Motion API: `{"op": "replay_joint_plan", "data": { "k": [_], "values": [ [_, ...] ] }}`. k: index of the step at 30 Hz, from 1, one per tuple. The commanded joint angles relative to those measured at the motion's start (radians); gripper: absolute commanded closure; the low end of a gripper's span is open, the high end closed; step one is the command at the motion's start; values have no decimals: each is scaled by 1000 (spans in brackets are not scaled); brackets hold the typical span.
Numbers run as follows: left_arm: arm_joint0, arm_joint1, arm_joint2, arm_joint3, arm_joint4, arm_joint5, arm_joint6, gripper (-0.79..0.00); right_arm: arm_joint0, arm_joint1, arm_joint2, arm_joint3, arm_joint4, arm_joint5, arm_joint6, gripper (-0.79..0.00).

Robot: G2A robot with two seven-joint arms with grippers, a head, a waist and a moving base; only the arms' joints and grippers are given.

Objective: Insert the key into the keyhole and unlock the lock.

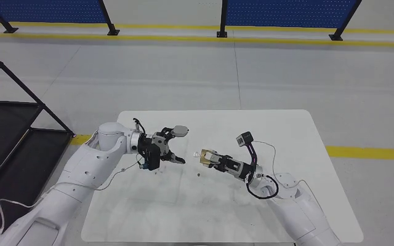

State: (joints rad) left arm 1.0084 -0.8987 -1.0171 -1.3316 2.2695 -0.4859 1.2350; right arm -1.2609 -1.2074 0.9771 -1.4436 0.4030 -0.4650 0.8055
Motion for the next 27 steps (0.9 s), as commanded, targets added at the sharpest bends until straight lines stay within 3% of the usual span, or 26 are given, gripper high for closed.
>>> {"op": "replay_joint_plan", "data": {
  "k": [1, 5, 10, 13, 17, 19, 25, 27],
  "values": [
    [0, 0, 0, 0, 0, 0, 0, -785, 0, 0, 0, 0, 0, 0, 0, 0],
    [1, 3, 12, -13, -47, -100, -1, -785, 0, 0, 0, 0, 0, 0, 0, 0],
    [-27, 27, 86, -40, -264, -347, -247, -785, 0, 0, 0, 0, 0, 0, 0, 0],
    [-46, 44, 129, -45, -519, -526, -427, -785, 0, 0, 0, 0, 0, 0, 0, 0],
    [-81, 72, 271, 37, -760, -526, -427, -785, 0, 0, 0, 0, 0, 0, 0, 0],
    [-106, 87, 380, 65, -888, -526, -427, -785, 0, 0, 0, 0, 0, 0, 0, 0],
    [-262, 133, 672, 70, -1274, -526, -523, -785, 0, 0, 0, 0, 0, 0, 0, 0],
    [-273, 135, 683, 71, -1294, -526, -528, -785, 0, 0, 0, 0, 0, 0, 0, 0]
  ]
}}
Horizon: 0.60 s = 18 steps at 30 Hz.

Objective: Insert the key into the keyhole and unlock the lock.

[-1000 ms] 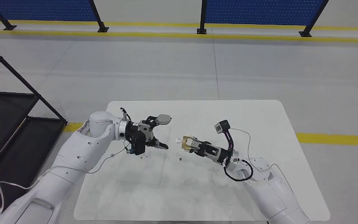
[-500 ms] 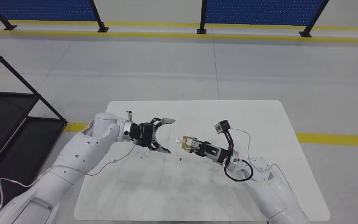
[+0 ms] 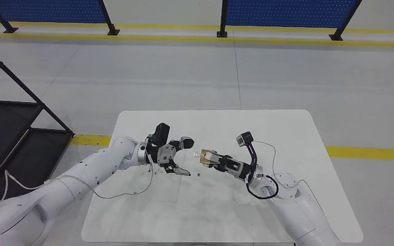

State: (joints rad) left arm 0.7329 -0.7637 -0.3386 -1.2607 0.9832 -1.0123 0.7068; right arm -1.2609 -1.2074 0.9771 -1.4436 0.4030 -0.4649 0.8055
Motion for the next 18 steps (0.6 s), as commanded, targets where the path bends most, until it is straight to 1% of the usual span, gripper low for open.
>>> {"op": "replay_joint_plan", "data": {
  "k": [1, 8, 10, 12, 14, 16, 18],
  "values": [
    [3, 0, 4, 1, -8, 0, 0, -785, 0, 0, 0, 0, 0, 0, 0, 0],
    [3, 0, 4, 1, -8, 0, 0, -785, 0, 0, 0, 0, 0, 0, 0, 0],
    [13, -1, -5, -4, -37, 5, -22, -785, 0, 0, 0, 0, 0, 0, 0, 0],
    [16, 1, -13, -14, -98, 0, -43, -785, 0, 0, 0, 0, 0, 0, 0, 0],
    [16, 6, -5, -25, -177, 0, -81, -785, 0, 0, 0, 0, 0, 0, 0, 0],
    [11, 16, 12, -41, -300, 0, -128, -785, 0, 0, 0, 0, 0, 0, 0, 0],
    [-7, 29, 41, -61, -445, 0, -228, -785, 0, 0, 0, 0, 0, 0, 0, 0]
  ]
}}
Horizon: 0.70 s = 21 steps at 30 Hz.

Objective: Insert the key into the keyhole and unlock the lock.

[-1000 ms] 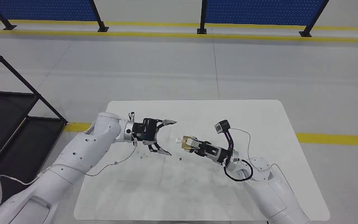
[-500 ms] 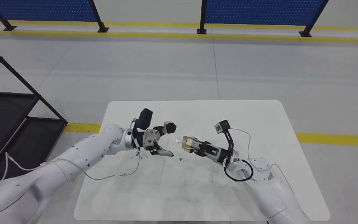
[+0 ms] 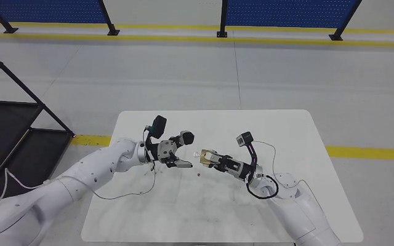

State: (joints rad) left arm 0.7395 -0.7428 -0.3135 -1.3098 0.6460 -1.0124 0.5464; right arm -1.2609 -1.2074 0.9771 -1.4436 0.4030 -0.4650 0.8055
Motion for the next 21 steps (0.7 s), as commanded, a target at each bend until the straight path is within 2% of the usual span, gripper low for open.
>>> {"op": "replay_joint_plan", "data": {
  "k": [1, 5, 10, 15, 20, 21],
  "values": [
    [-25, 15, 25, -19, -185, 0, -117, -785, 0, 0, 0, 0, 0, 0, 0, 0],
    [-73, 47, 63, -55, -480, 0, -383, -785, 0, 0, 0, 0, 0, 0, 0, 0],
    [-131, 74, 72, -50, -796, 0, -724, -785, 0, 0, 0, 0, 0, 0, 0, 0],
    [-158, 79, 102, -8, -1136, 2, -1094, -785, 0, 0, 0, 0, 0, 0, 0, 0],
    [-173, 66, 125, 12, -1516, 127, -1477, -785, 0, 0, 0, 0, 0, 0, 0, 0],
    [-169, 61, 126, 7, -1574, 167, -1521, -785, 0, 0, 0, 0, 0, 0, 0, 0]
  ]
}}
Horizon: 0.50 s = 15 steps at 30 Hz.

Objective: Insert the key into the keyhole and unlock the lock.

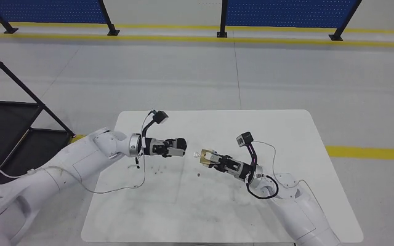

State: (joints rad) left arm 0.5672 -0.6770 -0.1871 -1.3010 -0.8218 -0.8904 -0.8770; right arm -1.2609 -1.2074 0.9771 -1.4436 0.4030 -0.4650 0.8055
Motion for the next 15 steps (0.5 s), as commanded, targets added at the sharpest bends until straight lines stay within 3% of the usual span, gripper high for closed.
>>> {"op": "replay_joint_plan", "data": {
  "k": [1, 5, 15],
  "values": [
    [8, -9, -2, -3, -149, 80, -133, -785, 0, 0, 0, 0, 0, 0, 0, 0],
    [32, -27, -23, 17, -213, 148, -201, -785, 0, 0, 0, 0, 0, 0, 0, 0],
    [34, -29, -26, 20, -214, 148, -201, -785, 0, 0, 0, 0, 0, 0, 0, 0]
  ]
}}
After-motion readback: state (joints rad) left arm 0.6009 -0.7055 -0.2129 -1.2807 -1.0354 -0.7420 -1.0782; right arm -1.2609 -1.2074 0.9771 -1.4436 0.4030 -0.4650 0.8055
